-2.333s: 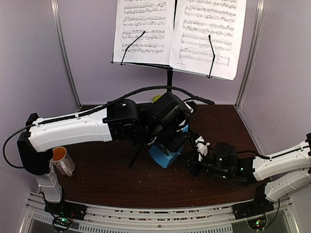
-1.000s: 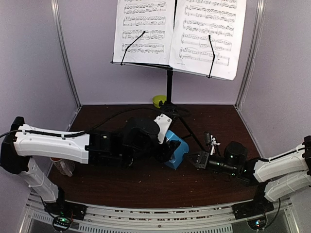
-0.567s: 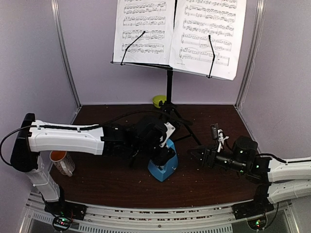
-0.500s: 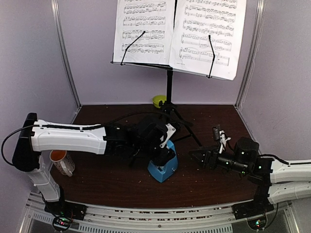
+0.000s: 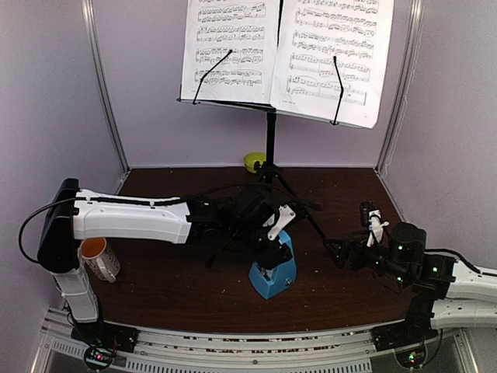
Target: Set up the instrument practice props
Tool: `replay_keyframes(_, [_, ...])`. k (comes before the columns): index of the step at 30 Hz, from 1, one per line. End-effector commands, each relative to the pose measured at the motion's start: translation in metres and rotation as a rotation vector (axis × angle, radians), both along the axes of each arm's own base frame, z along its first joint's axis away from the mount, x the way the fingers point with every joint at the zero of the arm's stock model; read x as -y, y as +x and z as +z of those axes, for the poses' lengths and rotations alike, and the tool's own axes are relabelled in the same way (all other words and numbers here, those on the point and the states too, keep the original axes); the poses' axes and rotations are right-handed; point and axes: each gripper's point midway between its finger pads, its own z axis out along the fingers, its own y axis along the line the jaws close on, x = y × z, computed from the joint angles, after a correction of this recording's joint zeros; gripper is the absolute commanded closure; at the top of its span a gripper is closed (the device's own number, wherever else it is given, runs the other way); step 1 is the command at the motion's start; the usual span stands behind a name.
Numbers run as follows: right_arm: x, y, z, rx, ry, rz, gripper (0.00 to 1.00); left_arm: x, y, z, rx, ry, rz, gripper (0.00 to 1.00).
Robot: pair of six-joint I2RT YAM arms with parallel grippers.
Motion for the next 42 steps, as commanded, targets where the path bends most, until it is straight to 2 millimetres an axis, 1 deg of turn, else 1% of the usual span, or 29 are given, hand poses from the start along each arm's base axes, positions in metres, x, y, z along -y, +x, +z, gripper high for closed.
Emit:
replay_keyframes(1, [-0.004,-0.002,0.015,0.005,0.008,0.035,0.00,0.016,0.006,0.032,0.004,-0.145,-0.038,0.41])
replay_keyframes(2, [-0.008,-0.003,0.019,-0.004,0.012,0.051,0.00,0.014,0.004,0.035,0.003,-0.158,-0.042,0.38])
replay_keyframes(6, [-0.014,0.005,0.015,-0.115,-0.019,0.013,0.00,0.000,-0.003,0.046,0.015,-0.216,-0.042,0.23])
replay_keyframes(7, [-0.017,0.006,0.016,-0.130,-0.026,0.016,0.00,-0.002,-0.005,0.050,0.020,-0.238,-0.042,0.19])
replay_keyframes(9, [-0.029,0.005,0.023,-0.137,-0.021,0.068,0.00,-0.010,-0.007,0.058,0.031,-0.278,-0.032,0.15])
replay_keyframes(12, [-0.048,0.000,0.040,-0.120,0.021,0.164,0.00,-0.024,-0.006,0.064,0.051,-0.329,0.016,0.14])
replay_keyframes(15, [-0.063,-0.003,0.056,-0.120,0.056,0.229,0.00,-0.035,-0.006,0.067,0.070,-0.368,0.047,0.17])
replay_keyframes(17, [-0.072,-0.004,0.061,-0.140,0.069,0.259,0.00,-0.039,-0.008,0.065,0.078,-0.392,0.043,0.20])
replay_keyframes(20, [-0.087,-0.004,0.063,-0.172,0.073,0.307,0.00,-0.038,-0.008,0.069,0.100,-0.419,0.032,0.23])
replay_keyframes(23, [-0.098,-0.002,0.061,-0.208,0.068,0.332,0.00,-0.034,-0.006,0.072,0.126,-0.420,0.029,0.26])
replay_keyframes(26, [-0.105,0.000,0.057,-0.235,0.067,0.338,0.00,-0.028,-0.004,0.076,0.148,-0.425,0.021,0.29])
replay_keyframes(31, [-0.114,0.000,0.047,-0.278,0.083,0.360,0.01,-0.019,-0.004,0.074,0.143,-0.422,-0.001,0.37])
replay_keyframes(36, [-0.123,-0.001,0.045,-0.303,0.125,0.383,0.01,-0.018,-0.005,0.069,0.130,-0.426,-0.001,0.44])
replay_keyframes(39, [-0.125,0.000,0.044,-0.317,0.140,0.384,0.01,-0.018,-0.006,0.068,0.124,-0.430,0.000,0.48])
replay_keyframes(42, [-0.126,0.001,0.038,-0.334,0.137,0.377,0.01,-0.020,-0.008,0.067,0.121,-0.433,-0.001,0.52])
